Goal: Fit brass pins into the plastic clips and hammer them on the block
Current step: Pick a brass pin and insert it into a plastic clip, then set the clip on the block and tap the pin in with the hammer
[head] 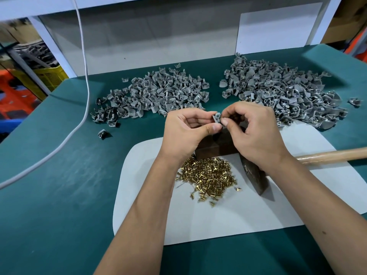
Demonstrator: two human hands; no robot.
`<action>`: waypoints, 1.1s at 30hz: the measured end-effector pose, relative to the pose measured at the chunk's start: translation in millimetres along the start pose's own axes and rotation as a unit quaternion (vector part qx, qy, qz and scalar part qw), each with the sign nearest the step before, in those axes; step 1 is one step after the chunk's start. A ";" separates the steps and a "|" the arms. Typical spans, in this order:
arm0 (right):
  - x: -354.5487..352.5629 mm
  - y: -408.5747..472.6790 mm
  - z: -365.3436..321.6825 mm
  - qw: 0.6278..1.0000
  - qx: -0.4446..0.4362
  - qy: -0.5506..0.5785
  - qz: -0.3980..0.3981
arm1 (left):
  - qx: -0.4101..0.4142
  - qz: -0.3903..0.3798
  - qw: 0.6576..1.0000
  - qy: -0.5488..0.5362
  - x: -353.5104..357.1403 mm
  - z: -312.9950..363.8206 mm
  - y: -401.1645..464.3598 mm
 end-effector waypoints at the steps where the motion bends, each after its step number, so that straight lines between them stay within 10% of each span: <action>1: -0.5 0.3 0.0 1.000 -0.001 -0.005 -0.003 | -0.003 0.004 1.000 0.012 0.1 0.0 0.2; 13: -37.6 18.7 -9.8 0.982 0.069 -0.062 -0.167 | 0.050 0.004 0.974 0.223 2.4 5.6 -0.3; 19: -68.8 -0.6 10.2 0.853 0.240 -0.141 -0.441 | 0.014 -0.009 0.964 0.267 -0.9 -0.1 0.5; 33: -88.7 4.3 -7.5 0.904 0.230 0.070 -0.354 | -0.036 -0.030 0.976 0.212 -0.2 -7.7 -1.1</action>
Point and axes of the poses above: each hand's wrist, its own y-axis towards the middle knuckle, its own x-axis out of the palm, z = x × y, the point moved 3 cm from there along y, towards the middle knuckle, and after that the axes turned 13 degrees about y, right-handed, at the moved point
